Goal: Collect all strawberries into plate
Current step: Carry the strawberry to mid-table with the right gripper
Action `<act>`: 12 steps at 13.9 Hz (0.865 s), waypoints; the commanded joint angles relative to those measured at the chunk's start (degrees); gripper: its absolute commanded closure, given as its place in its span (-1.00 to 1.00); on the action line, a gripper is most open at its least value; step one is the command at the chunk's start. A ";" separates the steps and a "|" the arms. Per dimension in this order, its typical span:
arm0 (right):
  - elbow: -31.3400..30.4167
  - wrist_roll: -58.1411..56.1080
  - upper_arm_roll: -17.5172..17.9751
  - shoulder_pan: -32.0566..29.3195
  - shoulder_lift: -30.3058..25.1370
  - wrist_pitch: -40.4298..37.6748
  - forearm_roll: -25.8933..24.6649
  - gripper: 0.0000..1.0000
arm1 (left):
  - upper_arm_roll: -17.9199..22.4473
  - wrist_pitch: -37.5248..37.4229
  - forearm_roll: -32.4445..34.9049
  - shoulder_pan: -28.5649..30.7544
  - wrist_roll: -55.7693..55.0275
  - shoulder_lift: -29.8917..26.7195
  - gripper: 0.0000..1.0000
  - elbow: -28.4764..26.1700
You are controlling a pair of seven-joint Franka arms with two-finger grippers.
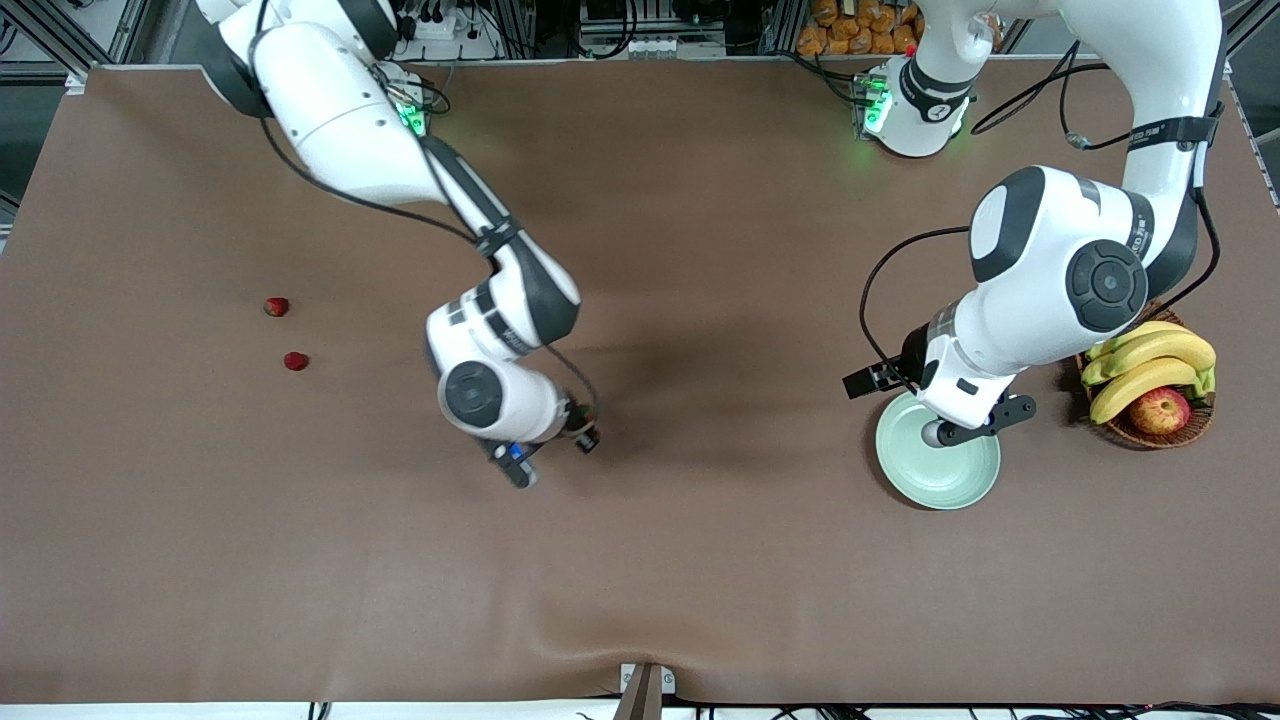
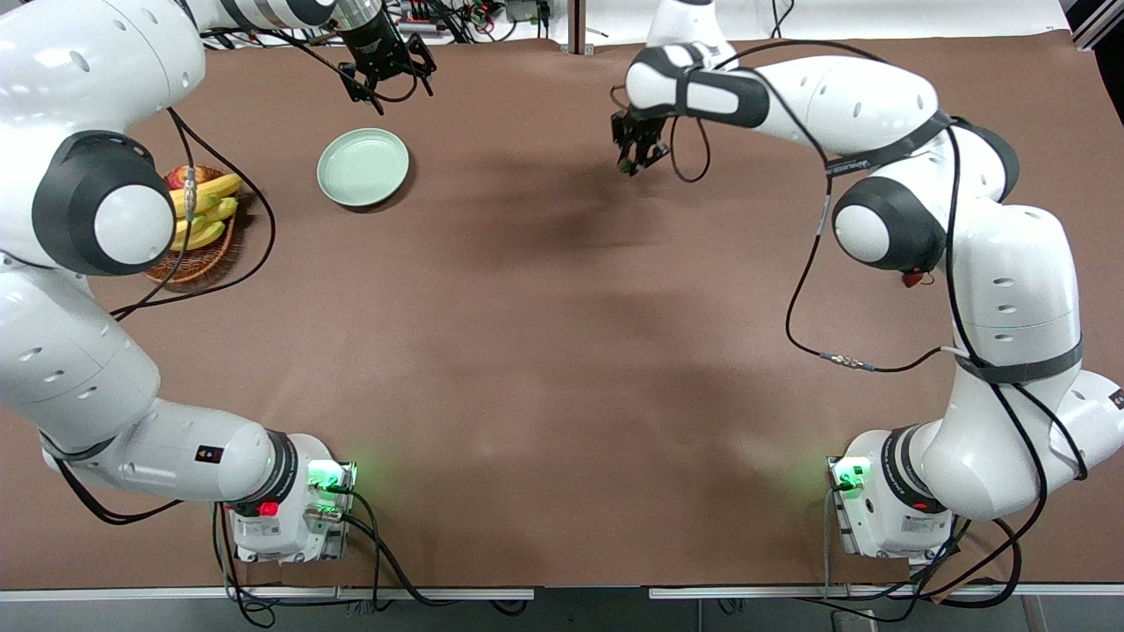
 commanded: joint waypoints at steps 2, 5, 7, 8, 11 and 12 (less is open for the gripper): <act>-3.45 7.43 0.06 3.38 -0.67 0.20 0.71 0.77 | 0.21 2.35 -1.06 -0.98 -4.29 0.80 -1.00 0.16; -3.37 9.63 0.15 6.10 -0.32 0.99 0.79 0.77 | 0.21 3.41 -1.15 -1.69 -5.98 1.34 -1.00 0.24; -3.37 10.95 0.24 7.68 -0.32 1.16 0.97 0.74 | 0.21 3.49 -1.15 -1.95 -6.15 1.60 -1.00 0.25; -3.37 11.83 0.06 8.74 -0.23 1.69 1.66 0.62 | 0.21 3.84 -1.15 -2.21 -6.76 1.69 -1.00 0.33; -3.37 13.23 -0.03 8.92 -0.23 1.25 1.93 -1.00 | 0.21 4.73 -1.15 -2.30 -9.13 2.13 -1.00 0.33; -3.37 14.37 -0.03 8.92 -0.23 1.34 1.50 -1.00 | 0.21 4.73 -1.24 -2.30 -9.75 2.04 -1.00 0.33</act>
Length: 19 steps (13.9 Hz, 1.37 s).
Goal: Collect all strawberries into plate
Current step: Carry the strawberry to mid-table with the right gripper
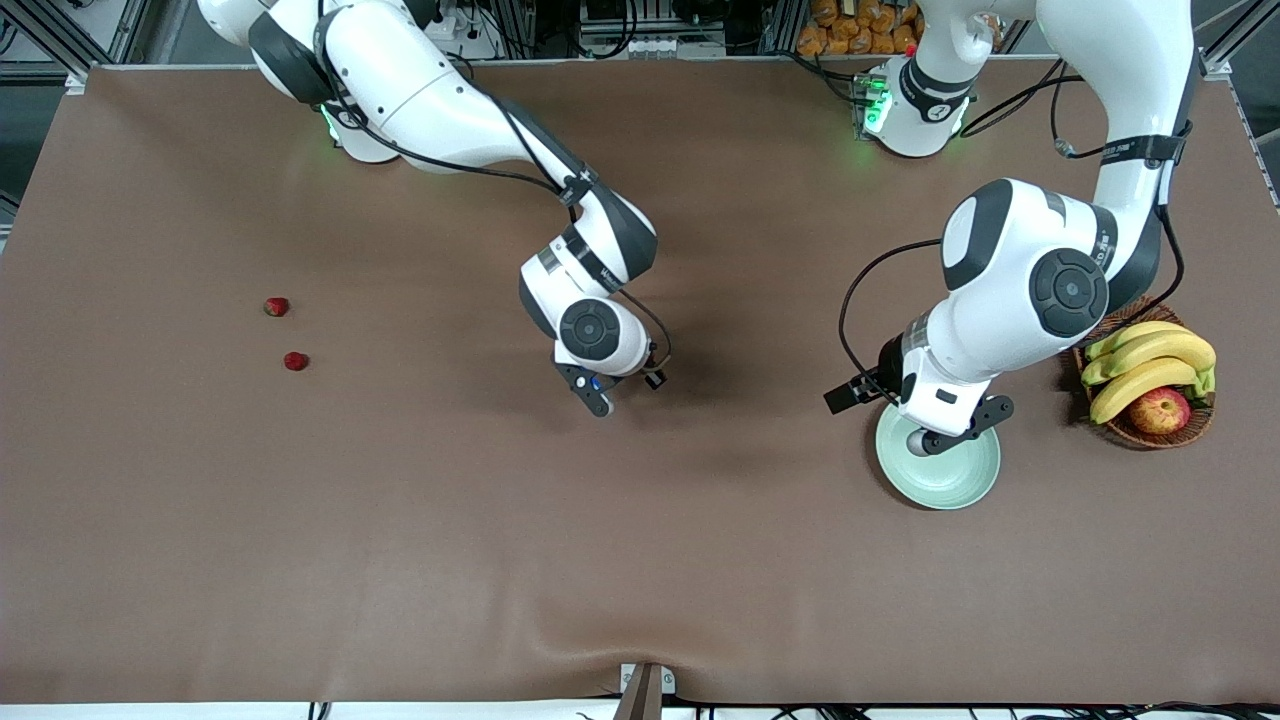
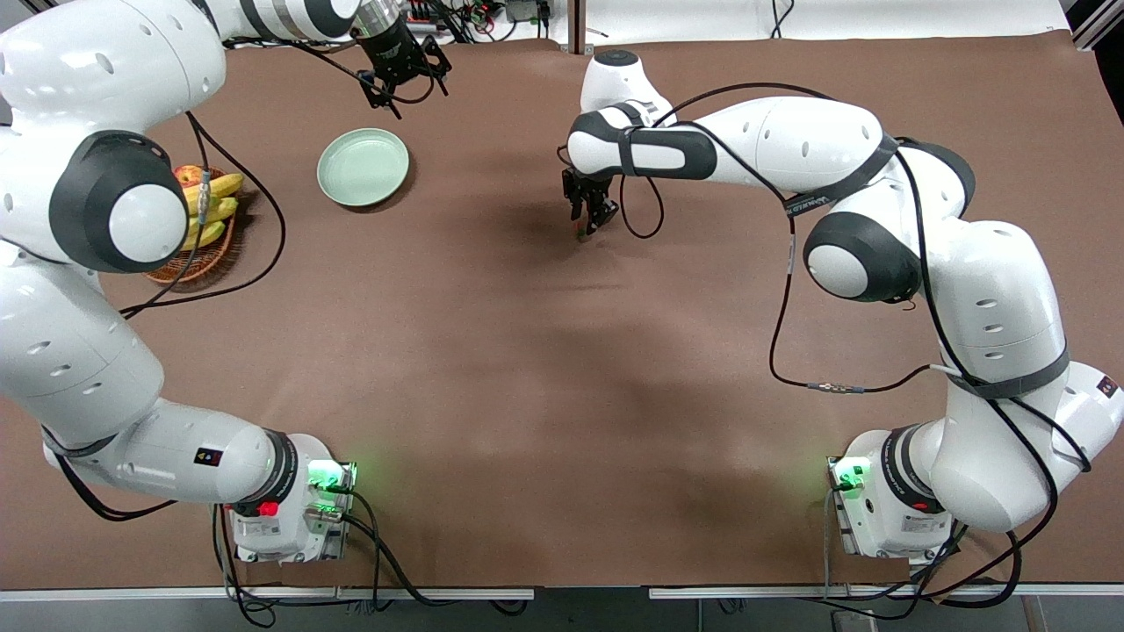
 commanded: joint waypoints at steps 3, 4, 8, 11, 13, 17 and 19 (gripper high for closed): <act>0.07 1.30 -0.69 -1.01 -0.88 0.05 0.52 -1.00 | 0.24 2.49 -1.21 -0.80 -5.81 0.73 -1.00 0.42; 0.16 1.03 -0.77 -2.15 -1.14 -0.04 0.43 -1.00 | 0.16 2.93 -1.21 -1.06 -6.61 1.43 -1.00 0.42; 5.07 -9.31 -0.86 -10.14 -1.32 -12.75 -0.63 -1.00 | -0.20 4.87 -1.30 -3.69 -6.62 3.01 -1.00 0.42; 6.84 -18.63 -0.86 -16.56 -3.15 -18.58 -0.71 -1.00 | -0.20 4.87 -0.86 -5.97 -5.92 3.89 -1.00 0.33; 6.84 -25.22 -0.86 -20.69 -5.70 -21.82 -2.29 -1.00 | -0.20 4.87 -0.33 -9.04 -5.92 4.86 -1.00 0.33; 6.14 -41.48 -0.77 -28.25 -10.19 -28.77 -7.56 -1.00 | -0.11 7.24 4.49 -18.61 -6.79 8.63 -1.00 0.51; 4.39 -46.32 -0.77 -31.59 -12.47 -29.31 -9.23 -1.00 | -0.11 7.33 5.03 -23.28 -7.06 10.30 -1.00 1.03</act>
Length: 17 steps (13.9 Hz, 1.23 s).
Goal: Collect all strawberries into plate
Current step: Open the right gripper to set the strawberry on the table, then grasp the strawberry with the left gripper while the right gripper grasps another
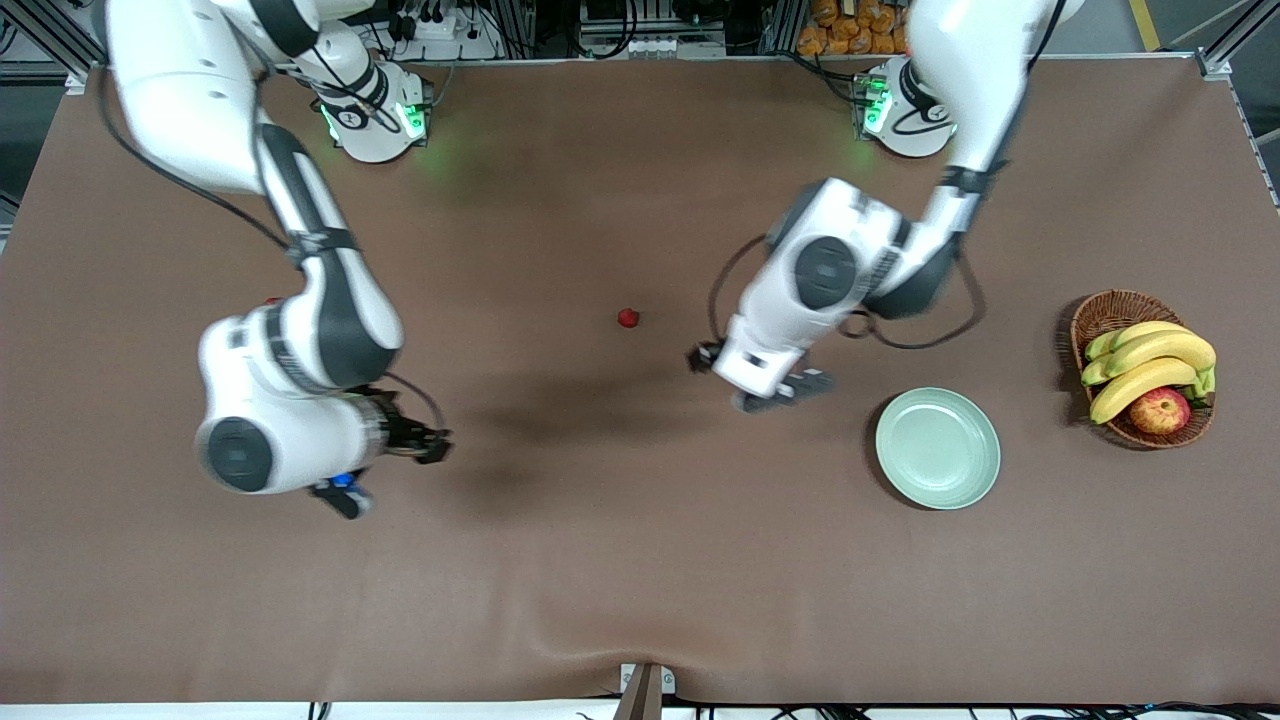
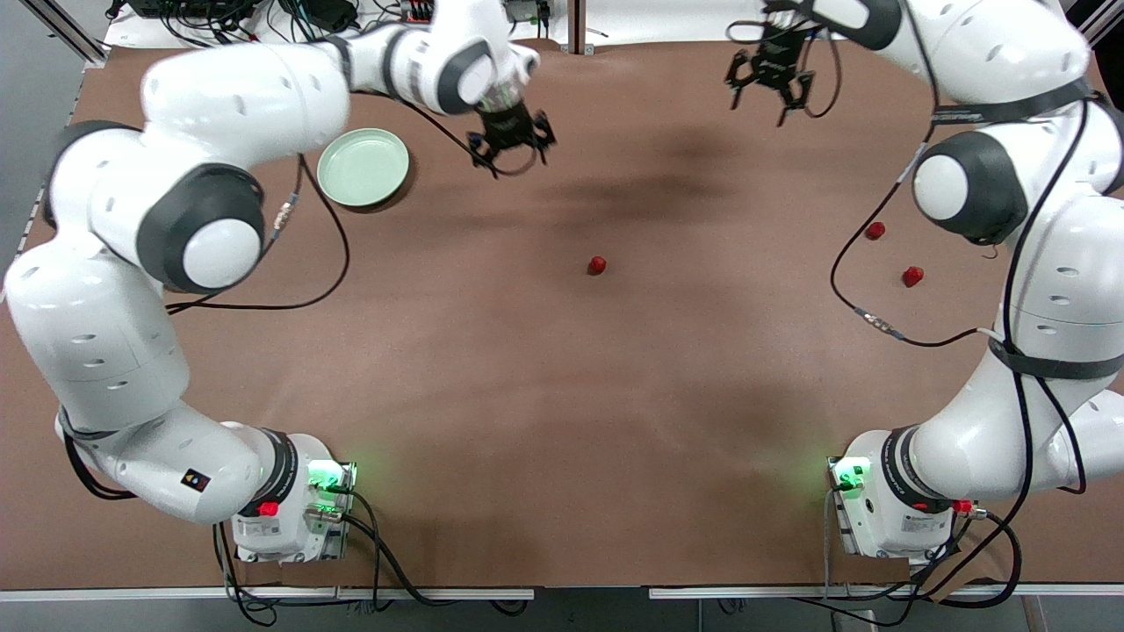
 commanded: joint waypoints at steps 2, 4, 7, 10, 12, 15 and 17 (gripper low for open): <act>-6.23 -12.57 1.10 -6.47 -6.03 -0.17 -4.25 -1.00 | 0.55 1.59 1.96 -7.84 -0.95 4.17 -1.00 2.69; -8.86 -21.71 1.18 -11.56 -8.58 -0.17 -5.06 -1.00 | 0.72 2.12 2.05 -12.05 -1.91 7.86 -1.00 5.24; -14.04 -28.78 1.10 -15.71 -12.71 0.27 -5.32 -1.00 | 1.08 4.04 7.47 -16.47 -2.27 11.21 -1.00 6.31; -18.36 -31.76 1.10 -17.03 -16.49 0.97 -7.25 -1.00 | 1.08 9.06 9.87 -17.17 -2.44 14.38 -1.00 7.62; -21.34 -33.87 1.10 -18.00 -18.60 2.28 -7.43 -1.00 | 1.08 9.07 10.13 -17.44 -2.18 14.47 -1.00 7.54; -32.65 -42.19 1.10 -21.42 -25.09 11.05 -7.43 -1.00 | 1.16 9.15 11.45 -17.35 -1.74 15.78 -1.00 7.62; -39.69 -47.92 1.10 -24.49 -28.01 17.47 -7.43 -1.00 | 1.16 9.15 11.45 -17.35 -1.65 15.88 -1.00 7.62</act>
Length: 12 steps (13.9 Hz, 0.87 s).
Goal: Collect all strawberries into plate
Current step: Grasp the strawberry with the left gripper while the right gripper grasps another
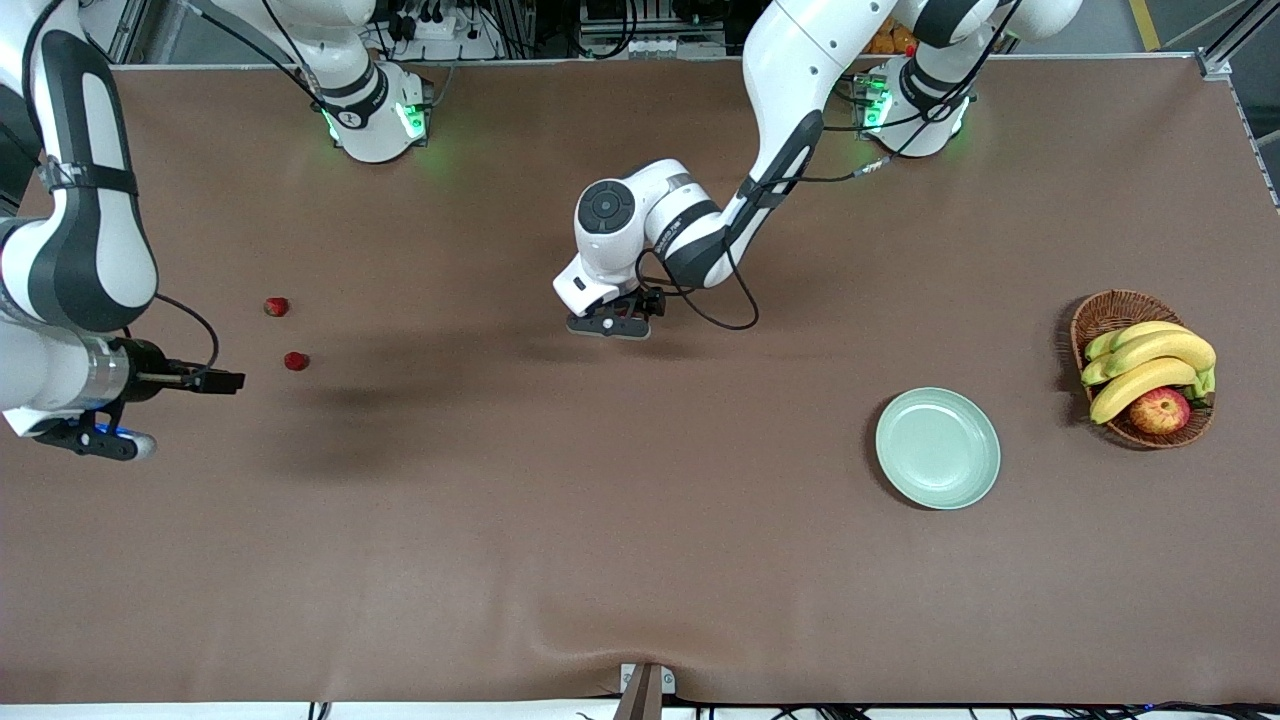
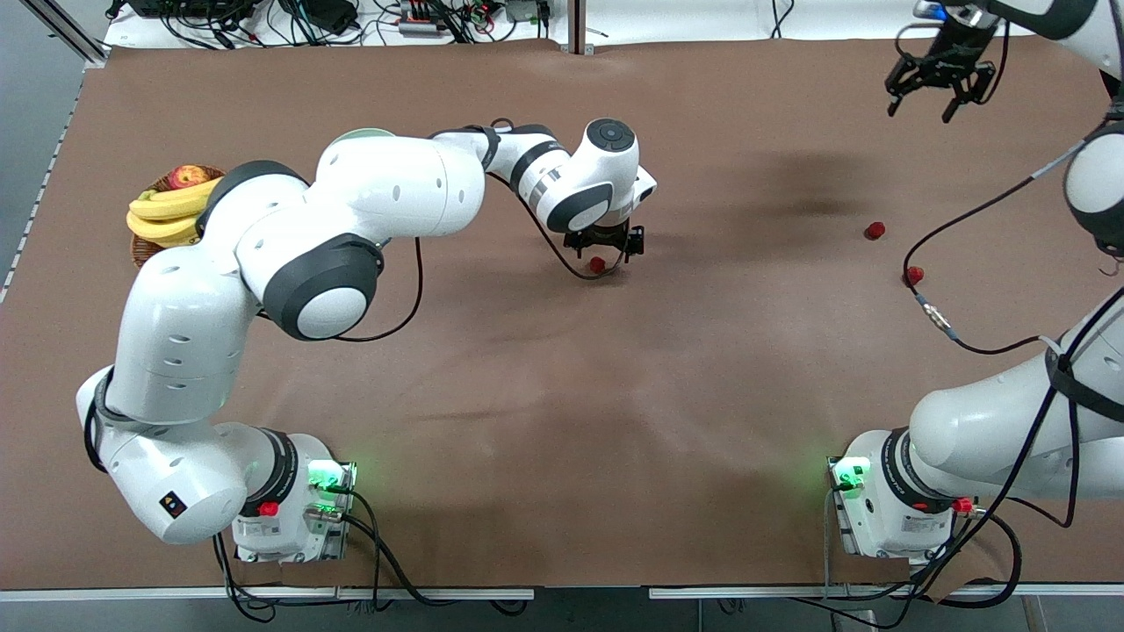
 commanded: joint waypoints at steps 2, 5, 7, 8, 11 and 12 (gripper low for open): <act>-18.06 -7.34 1.21 -5.45 -8.24 13.55 -0.61 -1.00 | 0.41 0.01 1.32 -0.59 -0.01 1.26 -1.00 1.08; -26.17 -6.64 1.30 -5.02 -9.13 23.07 -0.35 -1.00 | 0.41 0.01 1.32 -0.50 -0.10 1.35 -0.47 1.08; -28.02 -6.64 1.39 -4.84 -8.78 24.92 0.09 -1.00 | 0.41 0.01 1.32 -0.50 -0.01 1.70 -0.33 1.08; -28.99 -6.64 1.39 -4.41 -8.69 26.15 0.09 -1.00 | 0.41 0.01 1.32 -0.50 -0.01 1.79 -0.31 1.08; -34.52 -6.73 1.30 -4.40 -7.90 35.19 0.00 -1.00 | 0.41 0.01 1.32 -0.50 -0.01 2.05 -0.31 1.08; -34.97 -6.82 1.30 -4.66 -7.20 36.26 0.00 -1.00 | 0.41 0.01 1.32 -0.50 -0.01 1.96 -0.25 1.08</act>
